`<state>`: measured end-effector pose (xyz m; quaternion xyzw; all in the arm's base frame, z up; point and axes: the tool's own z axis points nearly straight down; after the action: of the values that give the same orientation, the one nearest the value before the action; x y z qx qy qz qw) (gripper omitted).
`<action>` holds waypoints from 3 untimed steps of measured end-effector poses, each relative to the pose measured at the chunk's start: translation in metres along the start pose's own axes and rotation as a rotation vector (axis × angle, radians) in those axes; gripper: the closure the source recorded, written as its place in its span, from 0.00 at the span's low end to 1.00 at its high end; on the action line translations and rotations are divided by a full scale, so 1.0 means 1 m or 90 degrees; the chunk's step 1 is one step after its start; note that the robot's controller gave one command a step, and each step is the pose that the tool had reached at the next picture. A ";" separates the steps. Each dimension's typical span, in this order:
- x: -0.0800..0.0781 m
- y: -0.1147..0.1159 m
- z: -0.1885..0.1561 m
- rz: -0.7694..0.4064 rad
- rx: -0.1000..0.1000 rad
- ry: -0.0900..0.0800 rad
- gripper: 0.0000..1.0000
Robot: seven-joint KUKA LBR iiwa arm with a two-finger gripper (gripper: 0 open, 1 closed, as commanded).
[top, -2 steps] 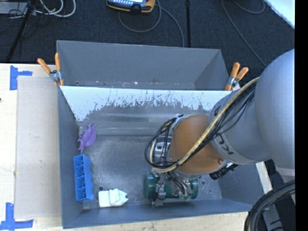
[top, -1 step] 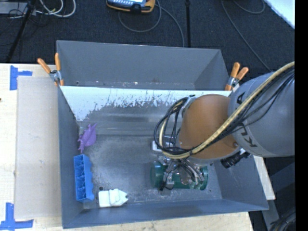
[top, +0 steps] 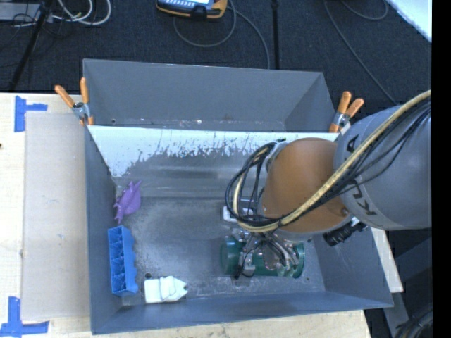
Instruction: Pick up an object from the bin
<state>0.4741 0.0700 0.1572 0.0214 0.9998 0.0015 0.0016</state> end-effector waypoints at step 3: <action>-0.023 -0.002 0.015 -0.069 0.002 0.014 1.00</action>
Offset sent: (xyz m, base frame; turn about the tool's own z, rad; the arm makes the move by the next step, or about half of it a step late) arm 0.0285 -0.0131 -0.0872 -0.1361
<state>0.4969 0.0671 0.1419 -0.0324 0.9994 0.0002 -0.0093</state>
